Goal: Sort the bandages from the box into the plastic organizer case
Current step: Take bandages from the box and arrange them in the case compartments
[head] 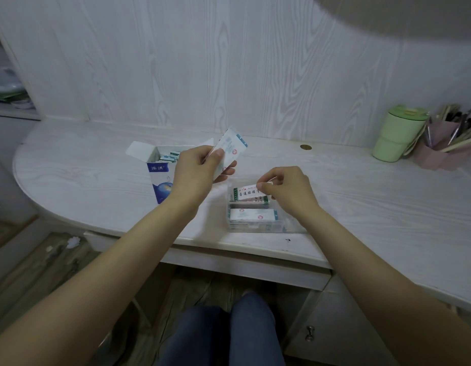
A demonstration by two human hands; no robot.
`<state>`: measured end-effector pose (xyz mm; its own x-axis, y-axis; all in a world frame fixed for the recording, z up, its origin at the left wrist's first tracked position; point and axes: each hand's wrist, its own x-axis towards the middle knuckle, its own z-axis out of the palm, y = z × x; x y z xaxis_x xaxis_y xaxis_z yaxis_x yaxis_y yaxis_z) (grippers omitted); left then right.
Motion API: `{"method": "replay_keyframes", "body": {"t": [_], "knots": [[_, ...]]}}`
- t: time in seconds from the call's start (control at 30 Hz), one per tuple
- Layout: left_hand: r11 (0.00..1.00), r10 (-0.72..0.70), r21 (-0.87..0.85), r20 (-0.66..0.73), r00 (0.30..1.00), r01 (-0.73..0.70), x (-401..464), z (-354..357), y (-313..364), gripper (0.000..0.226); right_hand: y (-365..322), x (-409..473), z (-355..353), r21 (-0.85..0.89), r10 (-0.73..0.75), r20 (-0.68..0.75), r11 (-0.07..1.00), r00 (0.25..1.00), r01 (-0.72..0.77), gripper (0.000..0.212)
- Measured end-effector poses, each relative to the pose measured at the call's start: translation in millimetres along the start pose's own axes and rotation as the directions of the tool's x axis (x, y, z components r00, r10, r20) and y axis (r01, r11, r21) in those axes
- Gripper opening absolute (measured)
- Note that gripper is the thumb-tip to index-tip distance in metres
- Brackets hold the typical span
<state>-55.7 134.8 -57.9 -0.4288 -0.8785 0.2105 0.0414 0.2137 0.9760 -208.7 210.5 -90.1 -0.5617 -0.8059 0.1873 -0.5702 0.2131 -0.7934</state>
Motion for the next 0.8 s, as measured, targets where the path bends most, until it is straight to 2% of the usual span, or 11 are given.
{"method": "replay_keyframes", "body": {"t": [0.27,0.47,0.6,0.67,0.73,0.8], "knots": [[0.999,0.006,0.041,0.001,1.000,-0.006,5.4,-5.0,-4.1,0.017,-2.1,6.7,11.1,-0.320,-0.055,0.082,0.944,0.995,0.079,0.006],[0.999,0.015,0.039,-0.020,1.000,-0.014,8.7,-6.1,-6.1,0.013,-2.2,10.3,12.8,-0.354,-0.038,0.146,0.931,0.989,0.088,0.011],[0.999,-0.015,-0.034,0.001,1.000,0.015,7.8,-5.6,-4.3,0.013,-4.9,9.2,9.8,-0.402,-0.058,0.146,0.909,0.988,0.113,0.019],[0.997,-0.043,-0.064,0.034,0.998,0.046,5.9,-5.9,-3.8,0.013,-10.4,6.4,4.2,-0.290,-0.101,0.093,0.949,0.990,0.124,0.022],[0.995,-0.057,-0.075,0.090,0.994,0.063,4.7,-6.1,-3.7,0.013,-21.7,1.2,-3.2,0.036,-0.102,0.070,0.994,0.992,0.100,0.025],[0.995,-0.061,-0.066,0.138,0.989,0.070,3.5,-5.0,-3.2,0.013,-33.8,-3.7,-8.8,0.291,-0.072,0.076,0.955,0.994,0.047,0.026]]}}
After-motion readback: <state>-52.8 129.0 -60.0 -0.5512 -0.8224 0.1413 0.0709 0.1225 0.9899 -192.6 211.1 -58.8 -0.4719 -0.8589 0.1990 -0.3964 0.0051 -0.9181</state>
